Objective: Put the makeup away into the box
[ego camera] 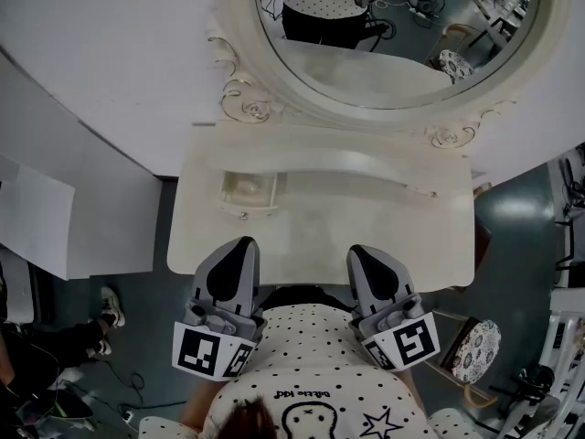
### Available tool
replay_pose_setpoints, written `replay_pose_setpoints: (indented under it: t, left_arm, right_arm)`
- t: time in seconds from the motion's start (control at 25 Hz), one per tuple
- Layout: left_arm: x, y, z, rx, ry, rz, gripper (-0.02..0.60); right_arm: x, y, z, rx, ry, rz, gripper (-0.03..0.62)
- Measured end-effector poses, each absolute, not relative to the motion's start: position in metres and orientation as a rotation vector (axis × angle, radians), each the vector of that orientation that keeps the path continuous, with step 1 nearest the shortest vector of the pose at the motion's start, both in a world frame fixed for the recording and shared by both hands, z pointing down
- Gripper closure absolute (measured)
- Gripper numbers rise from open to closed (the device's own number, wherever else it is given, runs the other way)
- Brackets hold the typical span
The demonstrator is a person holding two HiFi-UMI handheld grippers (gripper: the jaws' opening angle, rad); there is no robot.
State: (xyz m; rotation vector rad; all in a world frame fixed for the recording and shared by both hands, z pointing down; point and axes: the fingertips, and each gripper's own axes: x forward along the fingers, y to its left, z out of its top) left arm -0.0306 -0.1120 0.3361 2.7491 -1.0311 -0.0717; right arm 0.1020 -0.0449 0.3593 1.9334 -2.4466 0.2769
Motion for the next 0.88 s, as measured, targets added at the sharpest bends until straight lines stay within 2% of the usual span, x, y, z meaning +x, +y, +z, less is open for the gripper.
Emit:
replay_pose_setpoints:
  t: [0.88]
  left_arm:
    - [-0.0304,-0.1045,0.3357,2.754,-1.031,-0.068,0.577]
  right_arm:
    - [0.1020,-0.0376,0.3567,1.950,-2.454,0.247,0.589]
